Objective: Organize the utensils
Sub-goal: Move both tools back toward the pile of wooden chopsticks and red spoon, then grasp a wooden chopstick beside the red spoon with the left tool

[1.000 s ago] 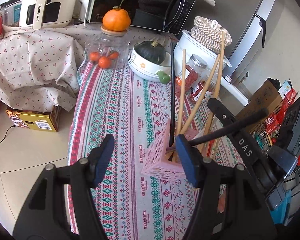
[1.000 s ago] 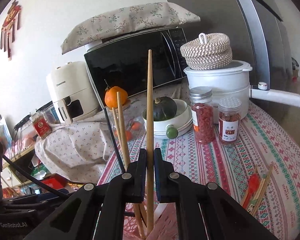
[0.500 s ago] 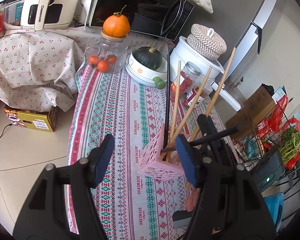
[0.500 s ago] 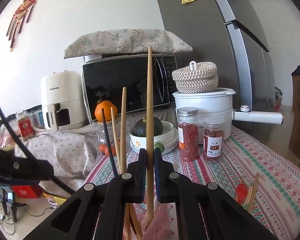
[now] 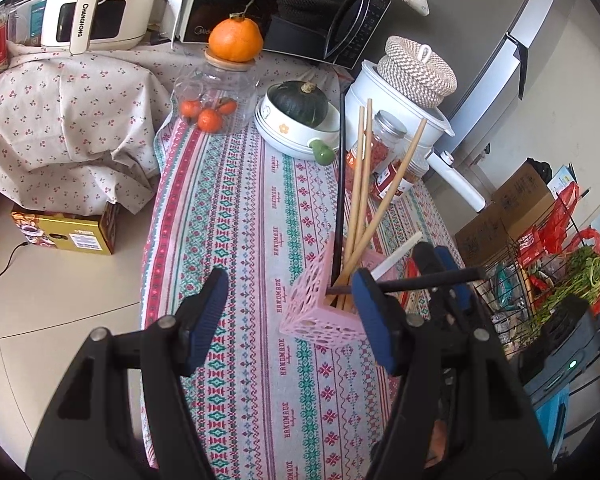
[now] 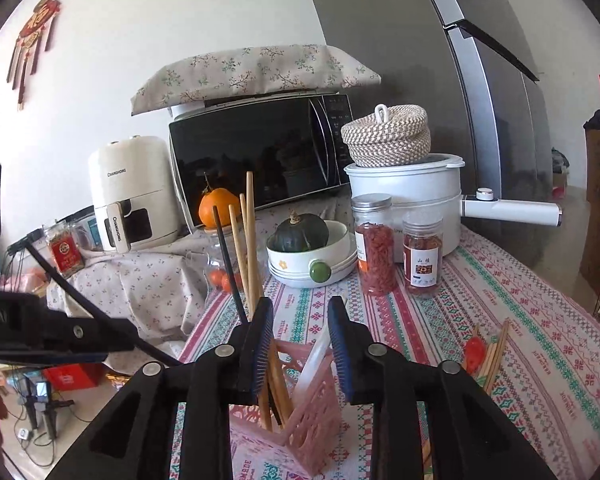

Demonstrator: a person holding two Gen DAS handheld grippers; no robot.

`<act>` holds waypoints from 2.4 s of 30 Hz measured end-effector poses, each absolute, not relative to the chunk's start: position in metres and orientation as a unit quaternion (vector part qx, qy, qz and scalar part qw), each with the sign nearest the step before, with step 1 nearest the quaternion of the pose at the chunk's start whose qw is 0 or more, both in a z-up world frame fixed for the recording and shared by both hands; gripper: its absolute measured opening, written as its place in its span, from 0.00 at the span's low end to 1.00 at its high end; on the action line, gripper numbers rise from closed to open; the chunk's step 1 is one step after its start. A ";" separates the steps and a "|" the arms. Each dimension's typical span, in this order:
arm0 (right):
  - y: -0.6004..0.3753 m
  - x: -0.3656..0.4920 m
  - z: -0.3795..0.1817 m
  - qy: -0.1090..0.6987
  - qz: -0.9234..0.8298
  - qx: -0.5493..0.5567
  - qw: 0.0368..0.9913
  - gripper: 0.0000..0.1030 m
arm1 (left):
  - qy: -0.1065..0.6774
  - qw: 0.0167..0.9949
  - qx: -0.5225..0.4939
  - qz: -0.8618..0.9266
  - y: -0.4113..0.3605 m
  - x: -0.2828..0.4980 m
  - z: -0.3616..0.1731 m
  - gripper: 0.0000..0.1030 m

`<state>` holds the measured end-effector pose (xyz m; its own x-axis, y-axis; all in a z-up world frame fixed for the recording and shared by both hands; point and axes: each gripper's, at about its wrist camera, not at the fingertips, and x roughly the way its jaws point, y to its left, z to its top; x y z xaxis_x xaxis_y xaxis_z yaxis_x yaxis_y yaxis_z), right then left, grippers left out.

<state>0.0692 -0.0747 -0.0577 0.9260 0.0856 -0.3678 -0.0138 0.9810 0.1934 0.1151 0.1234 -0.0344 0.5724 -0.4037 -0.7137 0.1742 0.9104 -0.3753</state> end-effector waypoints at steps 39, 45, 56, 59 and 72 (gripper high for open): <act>-0.220 0.048 0.014 0.332 0.024 0.157 0.930 0.78 | 0.346 0.918 -0.105 -0.163 0.120 0.080 0.035 0.75; -0.254 0.044 0.005 0.383 0.001 0.156 0.911 0.83 | 0.363 0.906 -0.052 -0.212 0.068 0.065 0.040 0.75; -0.312 0.049 -0.037 0.465 -0.033 0.188 0.865 0.83 | 0.455 0.839 0.044 -0.294 -0.061 0.069 -0.008 0.74; -0.321 0.055 -0.042 0.474 -0.036 0.191 0.859 0.83 | 0.484 0.824 0.066 -0.289 -0.091 0.088 -0.025 0.62; -0.340 0.071 -0.072 0.518 -0.052 0.179 0.835 0.83 | 0.585 0.773 0.141 -0.201 -0.158 0.179 -0.126 0.21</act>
